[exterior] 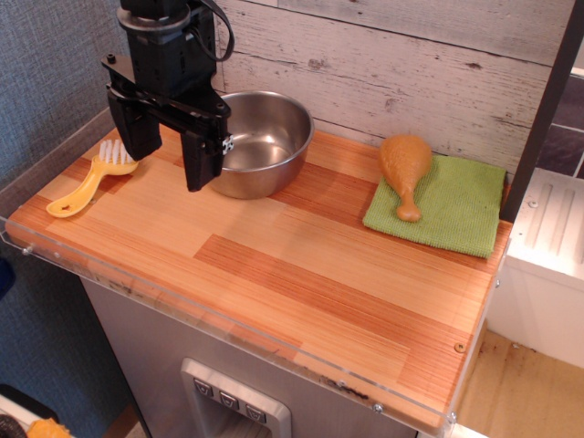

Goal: Put the bowl in front of the towel to the left

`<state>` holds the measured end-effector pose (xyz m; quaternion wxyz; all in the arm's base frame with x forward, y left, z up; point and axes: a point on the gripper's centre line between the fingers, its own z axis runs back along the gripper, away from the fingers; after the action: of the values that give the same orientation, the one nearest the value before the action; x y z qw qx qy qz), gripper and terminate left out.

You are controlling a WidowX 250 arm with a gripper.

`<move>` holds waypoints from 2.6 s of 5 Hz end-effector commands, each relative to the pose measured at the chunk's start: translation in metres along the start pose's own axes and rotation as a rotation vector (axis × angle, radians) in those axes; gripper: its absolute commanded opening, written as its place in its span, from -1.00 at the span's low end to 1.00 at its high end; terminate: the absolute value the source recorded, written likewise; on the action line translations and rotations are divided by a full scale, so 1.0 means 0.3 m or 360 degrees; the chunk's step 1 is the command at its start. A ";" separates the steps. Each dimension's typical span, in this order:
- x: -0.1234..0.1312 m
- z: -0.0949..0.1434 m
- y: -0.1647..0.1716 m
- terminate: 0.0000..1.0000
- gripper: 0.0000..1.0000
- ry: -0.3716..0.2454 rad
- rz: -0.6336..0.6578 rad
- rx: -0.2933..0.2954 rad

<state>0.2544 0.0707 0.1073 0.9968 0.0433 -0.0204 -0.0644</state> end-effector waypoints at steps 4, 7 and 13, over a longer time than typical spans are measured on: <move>0.331 0.029 -0.071 -1.00 1.00 -0.0134 -0.0067 -0.0065; 0.426 -0.166 -0.032 -1.00 1.00 -0.0139 0.0045 0.0074; 0.370 -0.109 -0.027 -1.00 -1.00 -0.0272 0.0116 -0.0184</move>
<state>0.3598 0.0487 0.0579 0.9965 -0.0271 -0.0723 -0.0319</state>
